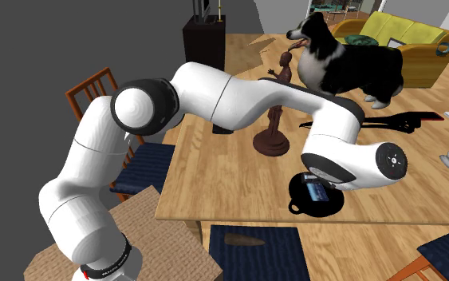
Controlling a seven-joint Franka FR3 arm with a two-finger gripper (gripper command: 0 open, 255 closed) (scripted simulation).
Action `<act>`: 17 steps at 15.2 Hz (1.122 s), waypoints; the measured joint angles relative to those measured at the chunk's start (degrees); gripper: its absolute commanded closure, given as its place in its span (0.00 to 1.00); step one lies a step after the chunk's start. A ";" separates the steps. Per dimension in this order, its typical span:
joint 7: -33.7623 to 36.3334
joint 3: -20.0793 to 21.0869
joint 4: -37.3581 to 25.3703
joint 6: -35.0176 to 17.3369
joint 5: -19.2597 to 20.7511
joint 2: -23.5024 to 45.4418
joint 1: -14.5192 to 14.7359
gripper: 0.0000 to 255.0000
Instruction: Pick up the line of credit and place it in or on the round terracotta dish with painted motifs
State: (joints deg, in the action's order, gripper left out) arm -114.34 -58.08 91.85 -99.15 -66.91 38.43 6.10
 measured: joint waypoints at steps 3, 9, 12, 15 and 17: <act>-0.26 0.17 0.17 -0.24 -0.23 0.24 -0.06 1.00; -0.28 0.19 0.19 -0.28 -0.26 0.26 -0.06 0.00; -0.28 0.19 0.19 -0.28 -0.26 0.26 -0.06 0.00; 0.04 -0.65 -0.22 0.97 0.78 -0.76 -0.33 0.00; 0.51 -1.19 -1.69 2.69 1.58 -1.23 -1.43 0.00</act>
State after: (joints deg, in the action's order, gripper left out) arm -113.83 -59.26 90.17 -96.46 -65.32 37.20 4.67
